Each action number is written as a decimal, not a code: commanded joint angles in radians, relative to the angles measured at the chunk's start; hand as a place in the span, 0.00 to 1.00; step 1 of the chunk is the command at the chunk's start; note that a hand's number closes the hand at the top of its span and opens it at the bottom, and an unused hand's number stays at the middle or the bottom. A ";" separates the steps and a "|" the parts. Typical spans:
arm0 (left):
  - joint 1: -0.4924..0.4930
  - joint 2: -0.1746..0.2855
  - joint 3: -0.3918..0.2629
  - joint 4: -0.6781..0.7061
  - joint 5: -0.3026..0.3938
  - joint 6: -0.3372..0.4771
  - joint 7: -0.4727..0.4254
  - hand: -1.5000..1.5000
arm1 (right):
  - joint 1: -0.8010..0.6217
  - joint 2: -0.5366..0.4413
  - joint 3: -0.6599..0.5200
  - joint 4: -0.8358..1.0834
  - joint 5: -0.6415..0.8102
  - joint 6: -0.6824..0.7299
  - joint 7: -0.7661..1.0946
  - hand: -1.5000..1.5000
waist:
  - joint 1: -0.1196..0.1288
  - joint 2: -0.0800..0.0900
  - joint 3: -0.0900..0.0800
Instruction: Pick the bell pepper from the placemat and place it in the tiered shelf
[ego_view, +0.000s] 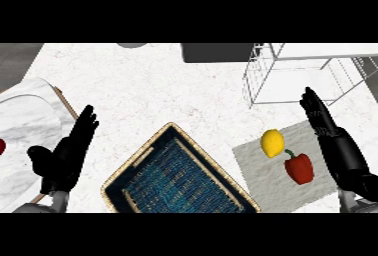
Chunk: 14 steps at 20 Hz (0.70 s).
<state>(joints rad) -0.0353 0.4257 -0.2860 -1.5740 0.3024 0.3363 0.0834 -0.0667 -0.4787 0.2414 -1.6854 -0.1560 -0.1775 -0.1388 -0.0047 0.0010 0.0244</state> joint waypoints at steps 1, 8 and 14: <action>0.018 -0.001 0.033 0.018 0.009 -0.023 0.015 0.50 | 0.060 -0.008 -0.068 0.024 -0.010 0.028 -0.092 1.00 | 0.001 -0.001 -0.024; 0.067 -0.009 0.037 0.116 0.097 -0.053 0.125 0.50 | 0.198 -0.307 -0.356 0.296 0.073 -0.038 -0.004 1.00 | -0.032 0.018 -0.026; -0.001 -0.017 0.083 0.213 0.108 -0.113 0.139 0.50 | 0.139 -0.256 -0.443 0.630 -0.100 0.288 -0.331 0.00 | 0.006 0.002 -0.023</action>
<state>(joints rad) -0.0148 0.4064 -0.2220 -1.3954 0.4063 0.2495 0.1970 0.0837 -0.7242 -0.1661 -1.2369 -0.2445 -0.0189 -0.3240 -0.0124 0.0066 0.0014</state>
